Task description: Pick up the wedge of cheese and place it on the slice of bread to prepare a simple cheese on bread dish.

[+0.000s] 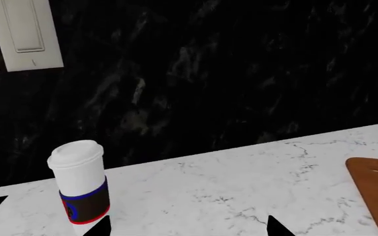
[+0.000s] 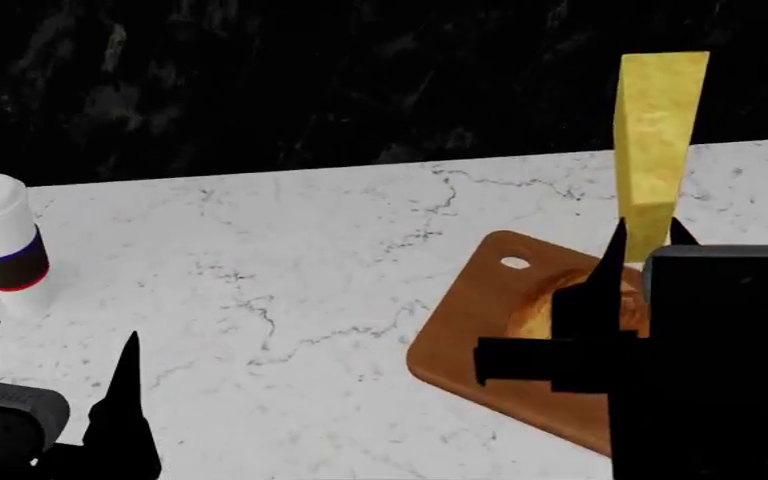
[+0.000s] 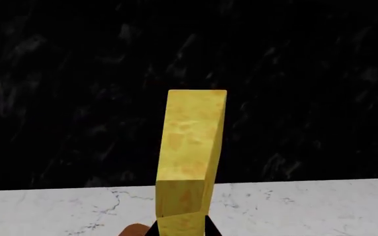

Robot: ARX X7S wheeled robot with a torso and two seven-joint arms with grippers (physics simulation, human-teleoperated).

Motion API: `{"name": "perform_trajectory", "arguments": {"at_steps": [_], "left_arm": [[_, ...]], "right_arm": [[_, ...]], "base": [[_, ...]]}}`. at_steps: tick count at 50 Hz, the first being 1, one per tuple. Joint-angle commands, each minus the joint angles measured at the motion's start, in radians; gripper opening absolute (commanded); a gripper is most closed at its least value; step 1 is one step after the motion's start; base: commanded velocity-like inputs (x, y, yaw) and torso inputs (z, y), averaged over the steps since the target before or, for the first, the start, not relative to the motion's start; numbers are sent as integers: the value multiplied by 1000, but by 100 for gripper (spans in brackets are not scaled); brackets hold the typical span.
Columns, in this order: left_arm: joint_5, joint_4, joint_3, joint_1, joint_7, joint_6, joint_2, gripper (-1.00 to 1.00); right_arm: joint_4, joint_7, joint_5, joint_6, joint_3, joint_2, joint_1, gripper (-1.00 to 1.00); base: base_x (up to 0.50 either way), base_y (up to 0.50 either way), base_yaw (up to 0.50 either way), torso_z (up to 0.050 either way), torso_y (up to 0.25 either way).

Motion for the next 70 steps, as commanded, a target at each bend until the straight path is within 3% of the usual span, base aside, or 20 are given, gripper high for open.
{"name": "perform_trajectory", "arguments": {"at_steps": [1,15,29,37,40,43,45,54,62,70], "left_arm": [[-6,-98,-26,-58,-3,0,36,100],[-11,-99,-24,-58,-8,3,33,100],[-15,-101,-20,-61,-14,4,30,100],[-16,-102,-18,-60,-16,6,28,100],[-18,-102,-20,-58,-16,9,28,100],[-19,-102,-19,-58,-17,10,26,100],[-21,-102,-19,-59,-17,10,26,100],[-20,-100,-14,-59,-23,11,23,100],[-19,-101,-10,-59,-26,12,21,100],[-22,-104,-8,-62,-28,10,19,100]], "right_arm": [[-4,-15,-25,14,-35,7,9,-100],[60,32,-361,332,-524,100,341,-100],[118,63,-488,474,-804,150,521,-100],[113,73,-500,524,-894,150,589,-100],[115,84,-485,537,-927,150,612,-100],[145,156,-414,540,-1053,162,699,-100],[140,166,-363,532,-1031,163,686,-100],[146,214,-214,539,-1354,188,802,-100],[175,357,43,533,-1430,186,896,-100],[208,316,39,495,-1494,184,942,-100]], "base": [[20,-3,-8,0,0],[20,-3,-10,0,0],[19,-3,-10,0,0],[20,-3,-10,0,0],[20,-3,-10,0,0],[19,-3,-10,0,0],[19,-3,-9,0,0],[19,-3,-9,0,0],[20,-3,-9,0,0],[20,-1,-9,0,0]]}}
